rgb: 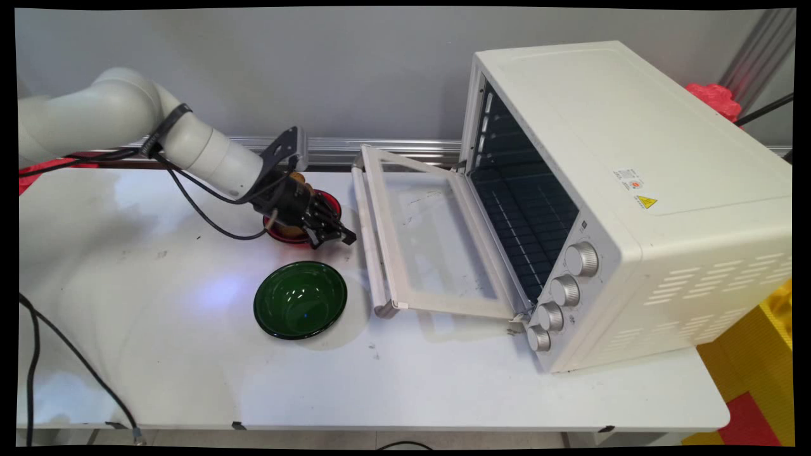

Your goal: Close the oven

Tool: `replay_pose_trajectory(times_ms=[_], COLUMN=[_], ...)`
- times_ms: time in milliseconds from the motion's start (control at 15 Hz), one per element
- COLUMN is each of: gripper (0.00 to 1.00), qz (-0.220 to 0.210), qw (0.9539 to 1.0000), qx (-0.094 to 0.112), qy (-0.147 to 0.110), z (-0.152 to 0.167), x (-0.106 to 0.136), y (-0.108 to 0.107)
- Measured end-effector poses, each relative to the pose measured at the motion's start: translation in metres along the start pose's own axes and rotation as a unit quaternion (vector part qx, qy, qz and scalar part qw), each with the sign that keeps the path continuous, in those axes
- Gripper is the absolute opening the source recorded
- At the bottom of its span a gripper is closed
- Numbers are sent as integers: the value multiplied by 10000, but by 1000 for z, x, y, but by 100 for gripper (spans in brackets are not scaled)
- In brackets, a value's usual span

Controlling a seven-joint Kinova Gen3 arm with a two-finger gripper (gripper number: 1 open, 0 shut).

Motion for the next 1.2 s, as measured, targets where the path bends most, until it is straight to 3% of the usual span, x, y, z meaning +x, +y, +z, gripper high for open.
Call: replay_pose_trajectory(times_ms=[1200], gripper=[0], qz=[-274], qw=[9987], qx=[-104], qy=[422], z=[21], x=[5], y=[5])
